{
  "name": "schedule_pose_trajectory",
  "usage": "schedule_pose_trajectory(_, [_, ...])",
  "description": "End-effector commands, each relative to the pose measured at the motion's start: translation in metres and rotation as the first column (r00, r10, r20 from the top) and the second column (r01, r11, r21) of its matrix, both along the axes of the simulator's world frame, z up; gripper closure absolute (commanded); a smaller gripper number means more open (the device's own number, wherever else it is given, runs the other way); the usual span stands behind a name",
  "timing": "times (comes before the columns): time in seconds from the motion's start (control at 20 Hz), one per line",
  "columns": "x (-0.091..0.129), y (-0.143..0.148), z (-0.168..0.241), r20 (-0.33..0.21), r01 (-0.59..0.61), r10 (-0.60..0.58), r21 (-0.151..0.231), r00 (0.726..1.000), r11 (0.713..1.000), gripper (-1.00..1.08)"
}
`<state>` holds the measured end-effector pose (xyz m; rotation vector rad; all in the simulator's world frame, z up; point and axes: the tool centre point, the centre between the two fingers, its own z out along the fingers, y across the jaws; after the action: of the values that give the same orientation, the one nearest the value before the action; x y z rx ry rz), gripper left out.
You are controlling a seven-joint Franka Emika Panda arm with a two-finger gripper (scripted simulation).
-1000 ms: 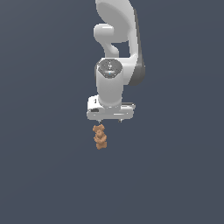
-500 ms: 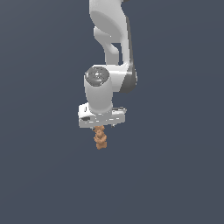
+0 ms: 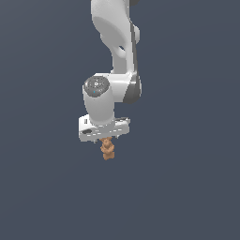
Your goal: Pick up the object and move it to a goal position.
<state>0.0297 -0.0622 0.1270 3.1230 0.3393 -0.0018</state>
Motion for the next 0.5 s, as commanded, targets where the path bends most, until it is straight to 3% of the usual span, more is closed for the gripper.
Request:
schedule_pose_trajectory(0.0, [0.0,0.0,0.0,0.0,0.0,0.0,0.0,1.0,1.0,-0.92])
schedule_pose_trajectory(0.45, [-0.001,0.0,-0.03,0.001,-0.002,0.002,0.0,1.0,1.0,-0.92])
